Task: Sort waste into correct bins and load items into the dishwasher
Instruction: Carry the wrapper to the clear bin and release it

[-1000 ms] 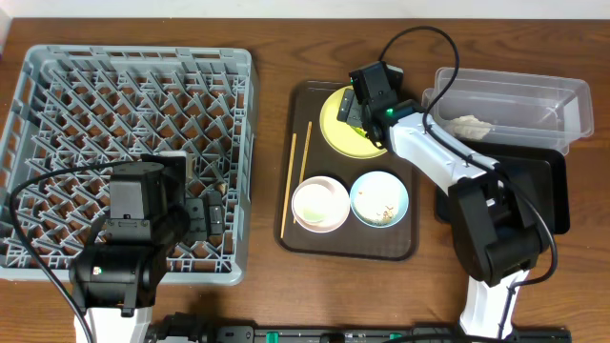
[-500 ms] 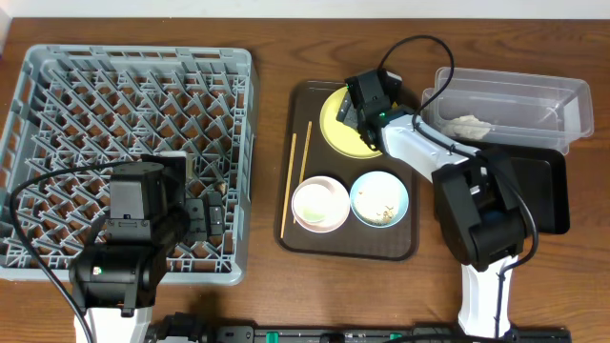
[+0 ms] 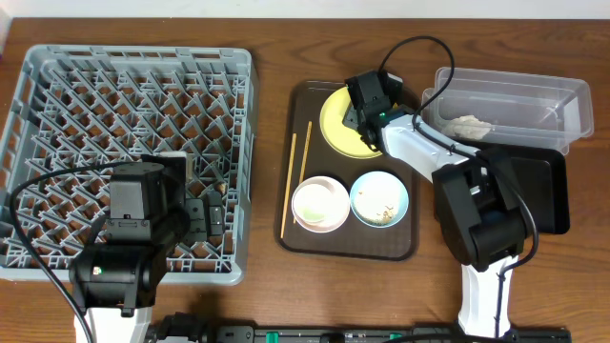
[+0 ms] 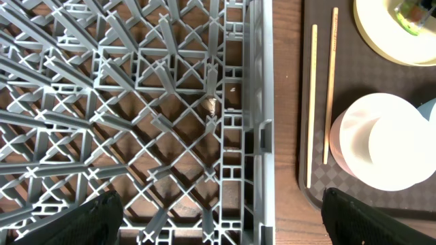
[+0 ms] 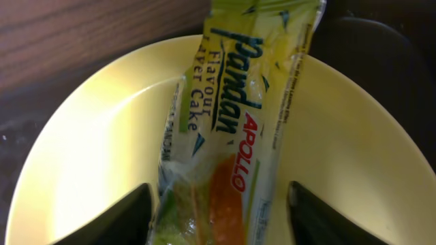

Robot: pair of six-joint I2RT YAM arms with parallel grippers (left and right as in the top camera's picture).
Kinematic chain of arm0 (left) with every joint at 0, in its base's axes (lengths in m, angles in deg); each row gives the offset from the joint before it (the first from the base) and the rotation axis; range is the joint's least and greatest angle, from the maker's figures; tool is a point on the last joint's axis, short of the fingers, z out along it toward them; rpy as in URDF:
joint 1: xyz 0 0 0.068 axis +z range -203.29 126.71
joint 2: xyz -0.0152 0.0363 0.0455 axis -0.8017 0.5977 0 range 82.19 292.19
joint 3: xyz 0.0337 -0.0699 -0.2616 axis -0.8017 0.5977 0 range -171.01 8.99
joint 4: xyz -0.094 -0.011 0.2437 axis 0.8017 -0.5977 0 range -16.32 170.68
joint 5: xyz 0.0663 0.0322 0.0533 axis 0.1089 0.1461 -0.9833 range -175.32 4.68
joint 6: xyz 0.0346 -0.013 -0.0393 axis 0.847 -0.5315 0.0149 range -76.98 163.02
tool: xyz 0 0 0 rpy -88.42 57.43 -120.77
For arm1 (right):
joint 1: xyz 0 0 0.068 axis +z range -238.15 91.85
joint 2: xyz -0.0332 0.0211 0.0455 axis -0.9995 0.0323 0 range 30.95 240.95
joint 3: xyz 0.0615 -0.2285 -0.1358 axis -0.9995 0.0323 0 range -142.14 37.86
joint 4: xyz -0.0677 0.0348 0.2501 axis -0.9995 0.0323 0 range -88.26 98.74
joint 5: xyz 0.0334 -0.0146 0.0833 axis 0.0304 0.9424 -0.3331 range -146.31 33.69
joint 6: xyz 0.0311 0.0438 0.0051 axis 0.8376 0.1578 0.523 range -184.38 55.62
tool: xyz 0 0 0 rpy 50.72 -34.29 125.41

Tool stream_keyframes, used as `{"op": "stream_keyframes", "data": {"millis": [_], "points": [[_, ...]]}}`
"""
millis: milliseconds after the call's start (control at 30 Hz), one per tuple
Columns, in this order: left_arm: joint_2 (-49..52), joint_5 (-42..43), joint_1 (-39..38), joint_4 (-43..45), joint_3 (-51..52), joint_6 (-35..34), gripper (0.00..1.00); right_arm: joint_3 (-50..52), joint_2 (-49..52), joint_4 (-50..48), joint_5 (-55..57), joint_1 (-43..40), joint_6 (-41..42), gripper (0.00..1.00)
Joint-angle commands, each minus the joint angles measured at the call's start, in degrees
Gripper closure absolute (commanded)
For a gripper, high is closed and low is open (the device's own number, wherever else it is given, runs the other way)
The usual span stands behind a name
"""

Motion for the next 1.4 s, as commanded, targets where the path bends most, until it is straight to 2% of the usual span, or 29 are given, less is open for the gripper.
{"op": "stream_keyframes", "data": {"millis": [0, 233, 400, 600, 700, 967, 1100, 1367], "points": [[-0.02, 0.79, 0.28, -0.22, -1.29, -0.13, 0.05, 0.11, 0.83, 0.26, 1.22, 0.63, 0.0, 0.52], [-0.04, 0.79, 0.28, -0.22, -1.29, -0.13, 0.05, 0.09, 0.79, 2.69, -3.41, 0.63, -1.64, 0.85], [-0.02, 0.79, 0.28, -0.26, -1.29, -0.13, 0.05, 0.09, -1.53, 6.47, -5.88, 0.42, -7.32, 0.99], [-0.02, 0.79, 0.28, -0.24, -1.29, -0.13, 0.05, 0.09, -10.1, 9.55, -5.57, -0.13, -14.73, 0.99], [-0.02, 0.79, 0.28, -0.26, -1.29, -0.13, 0.05, 0.09, -15.82, 10.12, -3.87, -1.27, -14.97, 0.99], [-0.04, 0.81, 0.28, -0.59, -1.29, -0.15, 0.05, 0.09, -26.75, 14.58, 9.66, -9.09, -0.37, 0.99], [-0.04, 0.81, 0.28, -0.59, -1.29, -0.15, 0.05, 0.11, -26.36, 15.8, 9.97, -14.49, 4.96, 0.99], [-0.04, 0.81, 0.28, -0.79, -1.29, -0.15, 0.05, 0.11, -21.9, 19.02, 8.98, -23.17, 10.12, 0.99]]}}
